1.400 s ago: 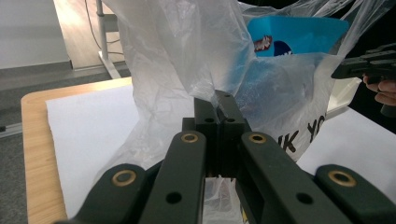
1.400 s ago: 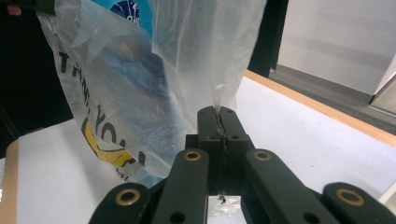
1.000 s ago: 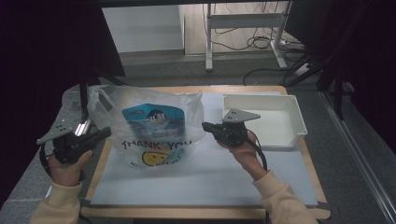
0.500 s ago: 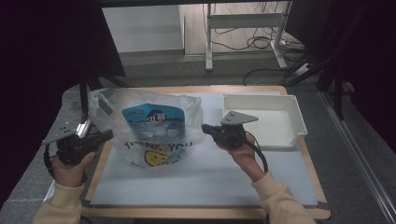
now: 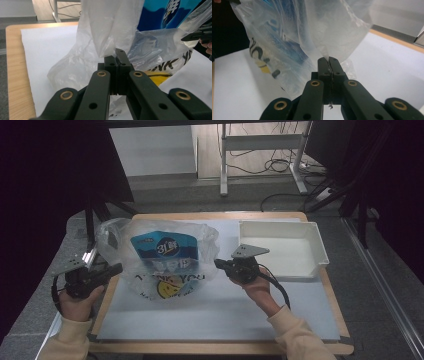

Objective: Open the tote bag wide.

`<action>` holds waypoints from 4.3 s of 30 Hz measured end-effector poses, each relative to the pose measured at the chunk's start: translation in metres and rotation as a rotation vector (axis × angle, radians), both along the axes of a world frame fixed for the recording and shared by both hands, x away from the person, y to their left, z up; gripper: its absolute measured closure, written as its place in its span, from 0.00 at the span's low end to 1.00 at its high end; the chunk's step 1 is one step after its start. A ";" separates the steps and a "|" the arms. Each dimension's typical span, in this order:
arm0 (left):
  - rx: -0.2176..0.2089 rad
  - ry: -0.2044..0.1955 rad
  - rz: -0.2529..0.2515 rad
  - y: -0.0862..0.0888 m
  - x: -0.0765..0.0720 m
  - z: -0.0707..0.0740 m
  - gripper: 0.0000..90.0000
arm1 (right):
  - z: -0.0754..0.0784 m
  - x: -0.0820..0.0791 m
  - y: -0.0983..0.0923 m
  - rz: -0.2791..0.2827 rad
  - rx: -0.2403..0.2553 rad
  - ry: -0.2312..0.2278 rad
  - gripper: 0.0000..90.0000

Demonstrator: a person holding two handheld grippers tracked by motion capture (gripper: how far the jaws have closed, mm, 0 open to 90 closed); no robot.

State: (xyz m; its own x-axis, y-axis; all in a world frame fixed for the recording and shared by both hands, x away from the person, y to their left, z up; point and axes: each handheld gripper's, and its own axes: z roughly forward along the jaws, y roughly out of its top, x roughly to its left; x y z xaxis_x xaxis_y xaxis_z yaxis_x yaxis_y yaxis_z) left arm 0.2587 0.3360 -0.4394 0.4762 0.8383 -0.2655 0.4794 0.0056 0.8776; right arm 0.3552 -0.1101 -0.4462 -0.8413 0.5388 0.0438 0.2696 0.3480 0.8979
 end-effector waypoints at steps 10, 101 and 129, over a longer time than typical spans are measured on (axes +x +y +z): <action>0.005 0.040 -0.003 -0.002 0.004 -0.015 1.00 | -0.022 0.003 0.004 -0.011 -0.047 0.044 0.99; 0.210 0.268 -0.005 -0.031 0.018 -0.109 0.88 | -0.087 0.003 0.017 -0.031 -0.278 0.190 0.96; 0.092 0.090 0.070 -0.008 -0.013 -0.062 0.27 | -0.087 0.003 0.017 -0.010 -0.271 0.180 0.78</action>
State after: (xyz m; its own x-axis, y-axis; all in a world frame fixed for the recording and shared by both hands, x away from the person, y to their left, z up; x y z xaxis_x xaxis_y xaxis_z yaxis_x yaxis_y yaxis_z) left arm 0.2456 0.3283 -0.5015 0.3934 0.8915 -0.2244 0.5571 -0.0371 0.8296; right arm 0.3581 -0.0927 -0.5331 -0.8277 0.5593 0.0454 0.4204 0.5645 0.7104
